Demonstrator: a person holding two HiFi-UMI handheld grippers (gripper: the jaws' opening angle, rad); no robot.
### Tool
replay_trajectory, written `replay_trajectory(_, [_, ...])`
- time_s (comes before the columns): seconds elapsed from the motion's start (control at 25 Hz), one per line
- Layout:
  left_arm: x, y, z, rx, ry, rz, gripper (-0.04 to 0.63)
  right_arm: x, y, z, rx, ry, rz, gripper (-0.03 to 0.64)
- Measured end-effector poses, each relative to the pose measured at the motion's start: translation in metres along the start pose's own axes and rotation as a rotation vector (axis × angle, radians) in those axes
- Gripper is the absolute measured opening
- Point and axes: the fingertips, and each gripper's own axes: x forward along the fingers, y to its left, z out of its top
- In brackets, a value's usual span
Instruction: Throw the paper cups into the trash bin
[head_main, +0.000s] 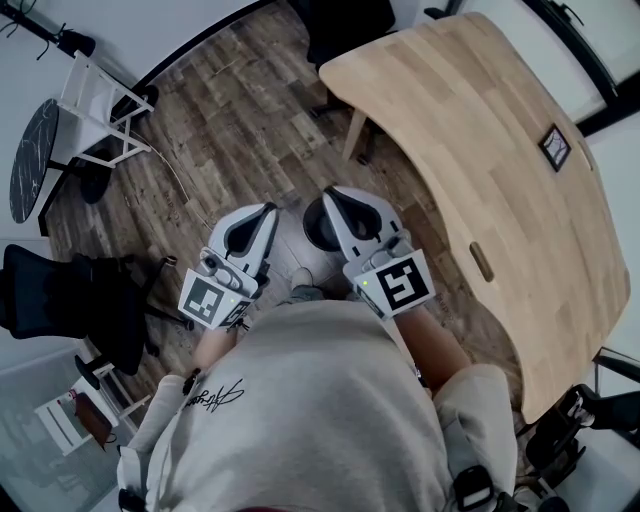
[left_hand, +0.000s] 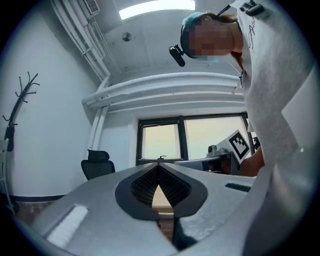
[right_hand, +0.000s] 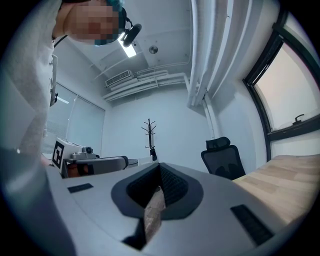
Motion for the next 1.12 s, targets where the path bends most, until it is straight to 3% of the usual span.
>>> replay_trajectory(1.12, [0.007, 0.011, -0.003, -0.008, -0.003, -0.013, 0.003, 0.004, -0.004, -0.007, -0.015, 0.024, -0.033, 0.008])
